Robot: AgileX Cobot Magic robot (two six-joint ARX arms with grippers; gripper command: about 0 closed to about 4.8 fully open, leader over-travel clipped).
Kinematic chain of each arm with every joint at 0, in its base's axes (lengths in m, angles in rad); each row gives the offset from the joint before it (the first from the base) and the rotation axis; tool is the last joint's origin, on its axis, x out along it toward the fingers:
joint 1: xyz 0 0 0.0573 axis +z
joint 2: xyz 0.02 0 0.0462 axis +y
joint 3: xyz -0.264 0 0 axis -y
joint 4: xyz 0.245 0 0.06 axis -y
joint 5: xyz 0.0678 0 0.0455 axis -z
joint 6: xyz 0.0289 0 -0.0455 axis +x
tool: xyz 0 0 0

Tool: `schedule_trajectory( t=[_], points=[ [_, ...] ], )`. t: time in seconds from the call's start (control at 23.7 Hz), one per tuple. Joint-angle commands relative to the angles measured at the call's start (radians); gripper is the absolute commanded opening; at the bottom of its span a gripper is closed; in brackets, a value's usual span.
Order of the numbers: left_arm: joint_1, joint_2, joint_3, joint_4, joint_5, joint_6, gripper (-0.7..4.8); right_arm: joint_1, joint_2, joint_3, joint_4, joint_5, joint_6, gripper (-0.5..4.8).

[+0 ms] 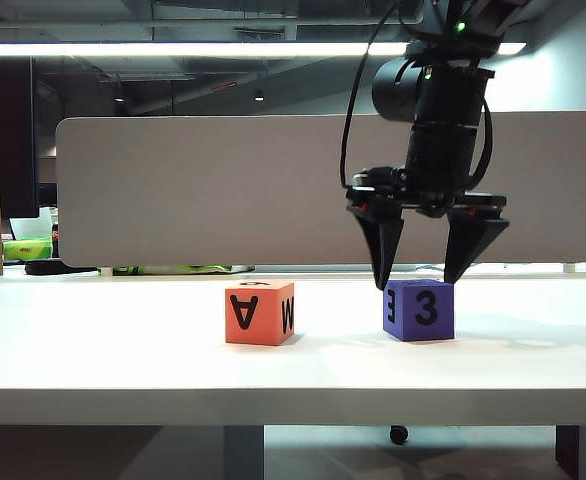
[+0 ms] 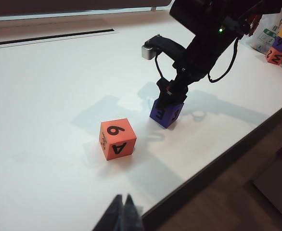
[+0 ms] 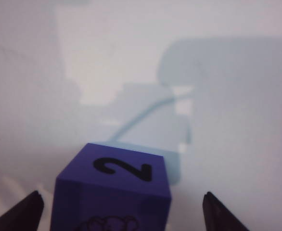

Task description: Stack the letter block on the right onto the letter block on the left.

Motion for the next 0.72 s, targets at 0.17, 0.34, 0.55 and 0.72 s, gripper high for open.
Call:
schedule_trajectory(
  t=[0.17, 0.34, 0.55, 0.72],
  points=[
    [-0.003, -0.002, 0.006, 0.010, 0.006, 0.007, -0.06, 0.004, 0.013, 0.003, -0.023, -0.006, 0.010, 3.23],
    [-0.003, -0.002, 0.006, 0.010, 0.007, 0.007, -0.06, 0.006, 0.013, 0.003, -0.019, -0.032, 0.010, 2.67],
    [-0.003, -0.003, 0.006, 0.011, 0.006, 0.008, -0.06, 0.031, 0.010, 0.079, -0.072, -0.111, 0.010, 2.67],
    [-0.003, -0.003, 0.006, 0.011, 0.006, 0.008, -0.06, 0.083, 0.011, 0.225, -0.140, -0.111, 0.008, 2.68]
  ],
)
